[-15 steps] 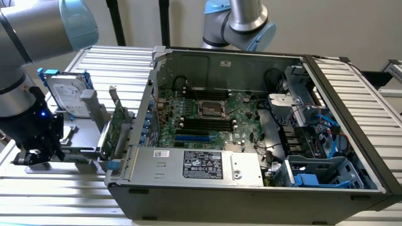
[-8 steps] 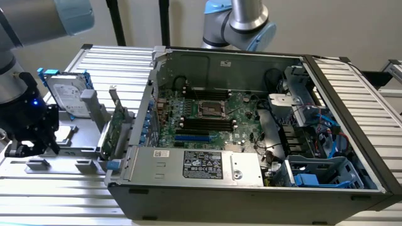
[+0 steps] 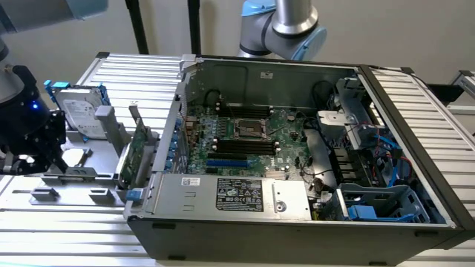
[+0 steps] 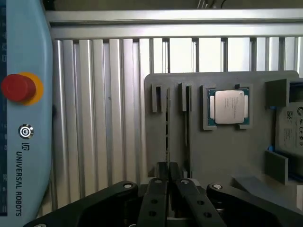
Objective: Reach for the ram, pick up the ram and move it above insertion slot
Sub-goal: 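Pick up the ram and move it above insertion slot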
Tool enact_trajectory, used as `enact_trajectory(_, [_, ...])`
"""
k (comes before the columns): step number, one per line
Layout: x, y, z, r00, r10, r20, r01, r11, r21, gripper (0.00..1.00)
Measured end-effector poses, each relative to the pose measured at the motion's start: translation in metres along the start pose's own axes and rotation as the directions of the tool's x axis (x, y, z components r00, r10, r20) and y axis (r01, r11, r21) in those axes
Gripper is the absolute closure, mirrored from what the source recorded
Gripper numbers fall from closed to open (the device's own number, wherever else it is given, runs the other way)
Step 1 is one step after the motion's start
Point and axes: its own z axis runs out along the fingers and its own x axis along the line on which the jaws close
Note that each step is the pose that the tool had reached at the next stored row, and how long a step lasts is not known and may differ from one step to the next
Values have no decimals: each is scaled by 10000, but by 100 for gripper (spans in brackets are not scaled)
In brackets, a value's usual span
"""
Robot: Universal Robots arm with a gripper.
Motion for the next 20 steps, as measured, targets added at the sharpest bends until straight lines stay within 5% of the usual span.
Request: enact_trajectory(20, [-33,-597,-726,9985,-189,513,190,9998,-13,87])
